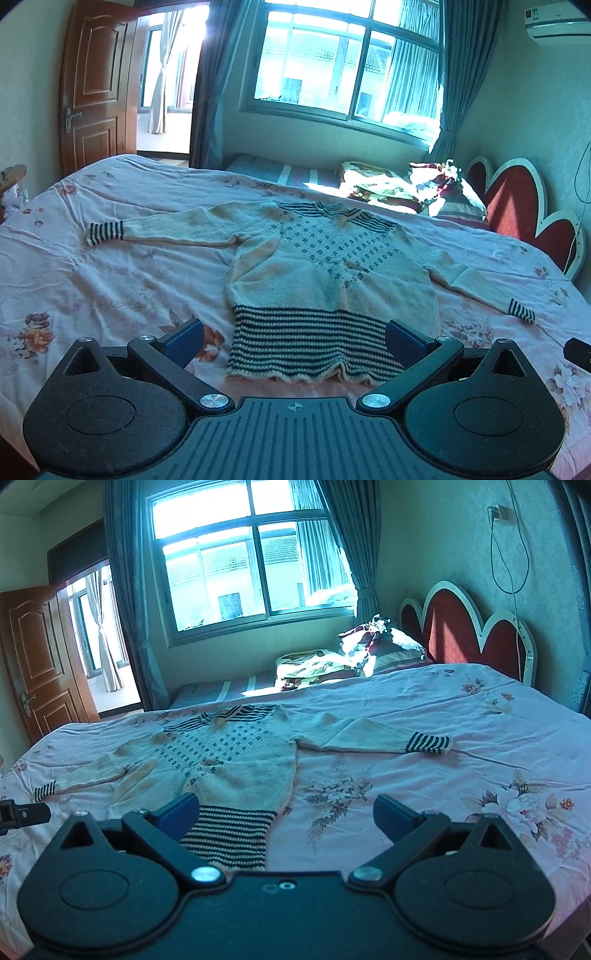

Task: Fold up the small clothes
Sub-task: 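Grasp the striped cuff of one sweater sleeve with the right gripper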

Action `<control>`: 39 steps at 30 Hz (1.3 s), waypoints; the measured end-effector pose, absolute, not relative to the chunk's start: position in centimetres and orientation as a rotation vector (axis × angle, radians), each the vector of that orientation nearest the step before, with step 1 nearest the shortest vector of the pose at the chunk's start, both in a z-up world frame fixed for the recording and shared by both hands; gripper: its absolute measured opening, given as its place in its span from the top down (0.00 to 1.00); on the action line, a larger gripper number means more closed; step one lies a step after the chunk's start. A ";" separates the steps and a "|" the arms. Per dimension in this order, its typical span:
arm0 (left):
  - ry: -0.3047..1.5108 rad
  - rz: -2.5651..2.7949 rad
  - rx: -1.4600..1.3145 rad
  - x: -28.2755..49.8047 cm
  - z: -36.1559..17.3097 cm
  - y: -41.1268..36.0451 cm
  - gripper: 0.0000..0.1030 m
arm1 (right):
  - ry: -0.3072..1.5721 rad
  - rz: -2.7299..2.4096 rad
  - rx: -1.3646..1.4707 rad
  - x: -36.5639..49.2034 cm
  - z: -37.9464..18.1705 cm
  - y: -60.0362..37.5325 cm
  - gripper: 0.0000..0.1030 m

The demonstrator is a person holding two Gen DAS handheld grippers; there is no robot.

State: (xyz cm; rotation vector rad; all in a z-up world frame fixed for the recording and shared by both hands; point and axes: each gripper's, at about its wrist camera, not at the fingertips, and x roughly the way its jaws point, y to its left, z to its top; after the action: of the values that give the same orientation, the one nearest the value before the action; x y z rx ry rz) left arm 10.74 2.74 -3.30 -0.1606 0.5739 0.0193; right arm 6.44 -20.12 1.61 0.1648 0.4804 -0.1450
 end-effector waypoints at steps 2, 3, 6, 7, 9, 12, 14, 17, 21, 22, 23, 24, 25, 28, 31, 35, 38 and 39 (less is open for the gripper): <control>0.564 0.014 -0.136 13.4 -3.5 2.8 0.00 | 0.474 -0.186 0.170 8.1 1.4 -21.1 0.15; 0.559 0.008 -0.131 14.4 -3.5 2.9 0.00 | 0.471 -0.203 0.178 8.9 1.3 -21.6 0.18; 0.553 0.002 -0.142 18.0 -3.2 3.3 0.00 | 0.460 -0.260 0.210 11.5 1.1 -23.7 0.29; 0.554 0.003 -0.146 18.8 -3.1 3.5 0.00 | 0.463 -0.285 0.227 12.4 1.0 -24.5 0.33; 0.543 0.004 -0.151 20.6 -3.0 4.2 0.00 | 0.455 -0.321 0.284 14.0 0.8 -26.6 0.41; 0.572 0.014 -0.147 23.3 -3.7 5.0 0.00 | 0.448 -0.371 0.375 15.9 0.0 -30.0 0.55; 0.590 0.016 -0.167 24.8 -4.4 5.6 0.00 | 0.443 -0.387 0.456 17.0 -0.9 -32.3 0.60; 0.637 0.030 -0.179 27.0 -5.8 5.7 0.00 | 0.459 -0.438 0.600 18.9 -3.3 -36.2 0.61; 0.667 0.083 -0.150 29.3 -7.5 4.9 0.00 | 0.480 -0.488 0.775 21.3 -7.4 -40.9 0.61; 0.675 0.107 -0.134 29.9 -7.8 4.5 0.00 | 0.478 -0.493 0.802 22.0 -8.4 -42.0 0.61; 0.691 0.121 -0.130 30.6 -8.1 4.2 0.00 | 0.476 -0.498 0.834 22.7 -9.5 -43.0 0.61; 0.706 0.112 -0.138 31.1 -8.3 4.0 0.00 | 0.479 -0.504 0.866 23.2 -10.4 -43.9 0.61; 0.715 0.111 -0.155 31.7 -8.5 3.9 0.00 | 0.484 -0.509 0.908 23.8 -11.4 -44.9 0.61; 0.732 0.139 -0.187 33.3 -9.0 3.3 0.00 | 0.489 -0.532 0.986 25.3 -13.6 -47.2 0.61; 0.745 0.165 -0.191 34.9 -9.5 2.4 0.00 | 0.482 -0.529 1.017 26.1 -14.9 -48.3 0.65; 0.786 0.200 -0.147 36.7 -10.1 1.3 0.00 | 0.482 -0.531 0.971 27.0 -15.0 -48.9 0.81; 0.807 0.202 -0.138 37.4 -10.5 1.4 0.00 | 0.492 -0.546 0.916 27.7 -14.9 -49.0 0.92; 0.813 0.206 -0.141 37.5 -10.6 1.7 0.00 | 0.495 -0.549 0.879 28.2 -14.7 -48.8 0.93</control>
State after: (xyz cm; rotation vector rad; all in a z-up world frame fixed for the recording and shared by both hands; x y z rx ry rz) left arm 37.55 1.72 -10.58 -0.1409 0.8128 0.2060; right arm 28.15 -48.83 -14.68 0.8787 0.4948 -0.5490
